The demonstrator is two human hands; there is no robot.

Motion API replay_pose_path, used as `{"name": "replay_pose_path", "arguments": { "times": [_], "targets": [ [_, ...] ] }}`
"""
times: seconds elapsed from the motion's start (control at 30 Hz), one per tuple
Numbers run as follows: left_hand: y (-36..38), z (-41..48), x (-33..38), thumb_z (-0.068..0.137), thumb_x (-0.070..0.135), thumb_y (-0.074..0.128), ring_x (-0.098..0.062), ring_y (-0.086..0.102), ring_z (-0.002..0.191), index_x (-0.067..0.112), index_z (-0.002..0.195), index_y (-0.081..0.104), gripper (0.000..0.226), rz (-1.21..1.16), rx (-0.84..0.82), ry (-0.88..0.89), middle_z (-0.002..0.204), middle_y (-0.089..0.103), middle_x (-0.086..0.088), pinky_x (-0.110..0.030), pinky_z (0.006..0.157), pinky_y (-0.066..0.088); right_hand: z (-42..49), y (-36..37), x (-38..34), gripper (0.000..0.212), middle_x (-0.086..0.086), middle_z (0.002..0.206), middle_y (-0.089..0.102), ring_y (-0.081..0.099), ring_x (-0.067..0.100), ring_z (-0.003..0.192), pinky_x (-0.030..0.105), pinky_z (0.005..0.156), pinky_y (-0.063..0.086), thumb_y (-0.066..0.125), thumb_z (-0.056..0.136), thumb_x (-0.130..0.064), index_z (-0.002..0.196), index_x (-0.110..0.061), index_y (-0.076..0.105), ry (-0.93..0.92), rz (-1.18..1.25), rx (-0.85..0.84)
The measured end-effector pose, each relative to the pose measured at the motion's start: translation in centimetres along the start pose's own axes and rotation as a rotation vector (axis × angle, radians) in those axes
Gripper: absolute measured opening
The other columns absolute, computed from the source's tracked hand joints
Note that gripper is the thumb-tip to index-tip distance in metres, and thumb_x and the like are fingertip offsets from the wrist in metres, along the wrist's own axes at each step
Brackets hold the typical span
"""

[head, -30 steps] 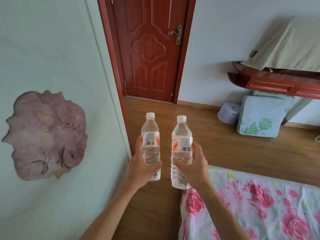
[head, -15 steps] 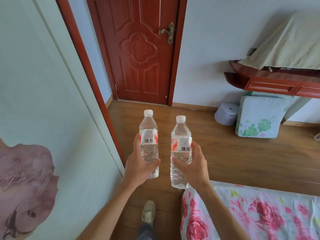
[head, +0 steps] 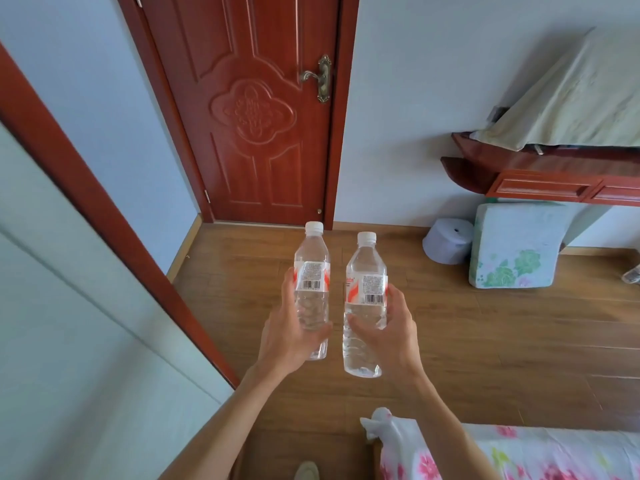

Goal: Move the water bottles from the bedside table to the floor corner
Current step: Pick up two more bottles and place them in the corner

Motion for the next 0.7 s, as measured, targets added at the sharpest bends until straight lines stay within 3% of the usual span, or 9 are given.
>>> {"name": "replay_pose_path", "arguments": {
  "times": [0.13, 0.27, 0.37, 0.5, 0.57, 0.7],
  "targets": [
    [0.0, 4.0, 0.5, 0.069, 0.051, 0.08, -0.01, 0.068, 0.094, 0.035, 0.15, -0.001, 0.116, 0.024, -0.016, 0.021, 0.129, 0.06, 0.008, -0.019, 0.072, 0.05, 3.4, 0.3, -0.4, 0.061, -0.016, 0.091, 0.07, 0.07, -0.001, 0.077, 0.021, 0.06, 0.056, 0.084, 0.074, -0.02, 0.122, -0.034, 0.048, 0.003, 0.004, 0.019],
    [0.7, 7.6, 0.7, 0.069, 0.053, 0.08, -0.011, 0.07, 0.086, 0.034, 0.151, -0.002, 0.117, 0.027, -0.039, 0.026, 0.121, 0.065, 0.006, -0.022, 0.069, 0.053, 6.6, 0.2, -0.4, 0.061, -0.017, 0.09, 0.069, 0.068, -0.005, 0.077, 0.015, 0.056, 0.053, 0.083, 0.075, -0.022, 0.122, -0.034, 0.048, 0.013, -0.018, 0.044],
    [1.7, 10.3, 0.9, 0.07, 0.049, 0.08, -0.011, 0.069, 0.082, 0.033, 0.151, -0.002, 0.117, 0.034, -0.047, 0.027, 0.115, 0.067, 0.007, -0.023, 0.069, 0.053, 9.1, -0.2, 0.0, 0.058, -0.018, 0.087, 0.07, 0.068, -0.003, 0.075, 0.02, 0.06, 0.056, 0.083, 0.074, -0.025, 0.119, -0.036, 0.049, 0.034, -0.028, 0.071],
    [3.4, 14.3, 1.4, 0.072, 0.047, 0.08, -0.016, 0.07, 0.076, 0.032, 0.151, -0.002, 0.115, 0.038, -0.07, 0.031, 0.103, 0.059, 0.014, -0.007, 0.056, 0.044, 13.2, -1.1, 0.6, 0.054, -0.023, 0.082, 0.069, 0.068, -0.003, 0.073, 0.015, 0.055, 0.052, 0.083, 0.074, -0.022, 0.112, -0.041, 0.049, 0.038, -0.012, 0.085],
    [4.5, 16.5, 2.1, 0.072, 0.046, 0.08, -0.015, 0.069, 0.083, 0.03, 0.152, 0.0, 0.115, 0.045, -0.075, 0.042, 0.109, 0.057, 0.014, -0.005, 0.058, 0.041, 15.5, -1.7, 0.9, 0.055, -0.024, 0.083, 0.069, 0.068, -0.003, 0.074, 0.014, 0.054, 0.052, 0.083, 0.075, -0.021, 0.11, -0.044, 0.047, 0.043, 0.004, 0.088],
    [7.3, 21.2, 3.7, 0.07, 0.049, 0.081, -0.016, 0.063, 0.11, 0.031, 0.152, 0.001, 0.116, 0.045, -0.08, 0.075, 0.141, 0.049, 0.008, -0.022, 0.077, 0.047, 20.4, -3.6, 1.8, 0.054, -0.027, 0.089, 0.069, 0.069, 0.0, 0.075, 0.02, 0.06, 0.056, 0.082, 0.075, -0.02, 0.11, -0.043, 0.047, 0.035, 0.01, 0.104]
  ]
}}
Point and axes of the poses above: each hand's wrist, its own z-axis towards the middle knuckle, its own y-axis out of the palm, x = y × z, the point moved 1 cm from there along z, towards the middle knuckle
